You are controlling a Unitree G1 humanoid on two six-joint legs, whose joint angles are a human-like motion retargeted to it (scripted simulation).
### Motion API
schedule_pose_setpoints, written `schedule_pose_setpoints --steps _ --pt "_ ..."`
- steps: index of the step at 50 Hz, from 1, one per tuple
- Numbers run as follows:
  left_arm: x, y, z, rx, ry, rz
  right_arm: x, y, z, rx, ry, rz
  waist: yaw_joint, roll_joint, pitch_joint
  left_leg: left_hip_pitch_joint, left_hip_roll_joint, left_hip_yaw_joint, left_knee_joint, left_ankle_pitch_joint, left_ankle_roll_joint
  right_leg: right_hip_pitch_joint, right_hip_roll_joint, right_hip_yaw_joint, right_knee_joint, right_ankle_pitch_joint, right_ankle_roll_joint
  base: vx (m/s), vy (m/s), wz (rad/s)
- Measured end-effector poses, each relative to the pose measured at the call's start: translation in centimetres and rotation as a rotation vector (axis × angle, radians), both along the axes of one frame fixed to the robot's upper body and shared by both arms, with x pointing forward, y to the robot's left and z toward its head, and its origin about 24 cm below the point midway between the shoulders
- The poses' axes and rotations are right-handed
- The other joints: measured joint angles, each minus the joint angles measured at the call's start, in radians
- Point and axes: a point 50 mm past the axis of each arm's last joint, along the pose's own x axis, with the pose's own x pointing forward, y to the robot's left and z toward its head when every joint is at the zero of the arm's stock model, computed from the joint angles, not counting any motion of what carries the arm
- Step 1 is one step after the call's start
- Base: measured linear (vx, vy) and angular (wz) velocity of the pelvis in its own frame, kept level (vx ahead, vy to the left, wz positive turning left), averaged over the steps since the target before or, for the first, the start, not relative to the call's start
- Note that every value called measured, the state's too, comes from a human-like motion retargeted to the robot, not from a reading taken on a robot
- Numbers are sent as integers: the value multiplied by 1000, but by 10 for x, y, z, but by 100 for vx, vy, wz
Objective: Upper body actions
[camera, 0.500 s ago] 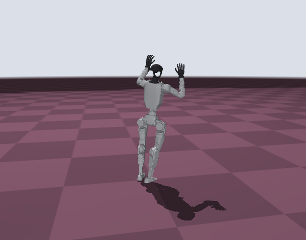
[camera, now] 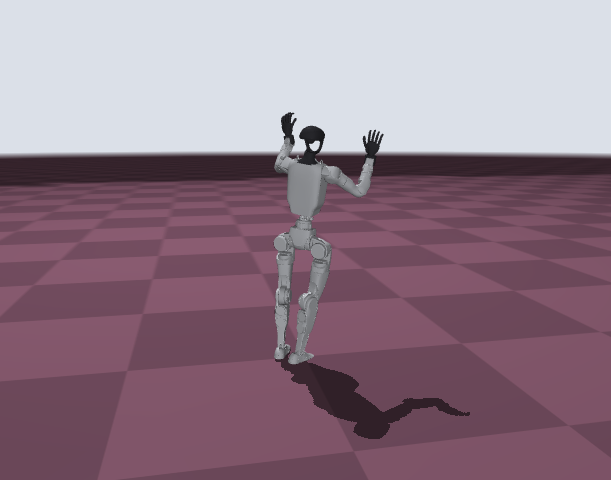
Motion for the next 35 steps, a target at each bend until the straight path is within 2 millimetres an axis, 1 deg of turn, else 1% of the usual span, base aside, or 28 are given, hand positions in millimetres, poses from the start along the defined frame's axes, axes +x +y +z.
schedule_pose_setpoints --steps 3,5,8,10,13,17,20,23,25,27,30,33,35 --pt "4 18 -14 -119 20 -22 4 -16 -7 87 52 -34 0 1 1 0 0 -1 0 0 0 1 0 -1 0 0 1 0 0 0" --pt "3 24 -19 -138 22 -12 5 -22 -10 131 74 -28 0 2 1 0 0 -1 -1 0 0 0 0 -1 0 0 1 0 0 0" --pt "2 24 -18 -92 25 48 4 -20 -8 150 65 14 1 2 3 0 0 0 -1 0 0 -1 -1 0 -1 1 0 0 0 0" --pt "3 17 -15 -29 41 73 2 -13 -5 123 29 42 3 2 5 0 -1 1 0 0 0 -1 -1 1 -1 1 0 0 0 0" --pt "7 -4 -4 101 57 66 -3 5 2 16 -36 63 4 3 9 2 0 3 0 0 0 1 0 2 0 1 0 0 0 0" --pt "9 -42 10 285 48 23 -11 36 11 -163 -120 110 6 2 12 4 0 5 -1 -1 1 1 0 4 0 2 0 0 0 0" --pt "9 -72 19 390 27 -46 -17 63 14 -298 -179 180 8 0 14 5 0 5 0 -1 1 1 0 5 0 2 0 0 0 0" --pt "8 -98 25 453 24 -139 -25 86 16 -411 -250 233 10 -1 20 8 1 8 0 -2 1 2 0 7 1 3 0 0 0 0" --pt "5 -111 28 493 13 -184 -31 96 17 -466 -292 242 12 -1 25 10 2 11 0 -2 1 3 1 10 1 4 0 0 0 0" --pt "1 -118 32 532 -6 -181 -34 100 19 -485 -320 229 15 -2 32 12 2 13 0 -3 1 4 1 12 2 5 0 0 0 0" --pt "-5 -113 36 544 -27 -118 -33 95 21 -455 -325 207 16 -3 41 14 3 13 0 -2 0 5 1 13 2 6 1 0 0 0" --pt "-4 -91 30 469 -17 -73 -20 80 16 -382 -235 194 8 -2 42 12 3 11 -1 -2 1 3 0 10 2 5 1 0 0 0" --pt "1 -69 20 381 20 -58 -7 65 8 -323 -145 166 1 -2 40 10 2 8 0 -1 1 3 0 7 1 5 2 0 0 0"
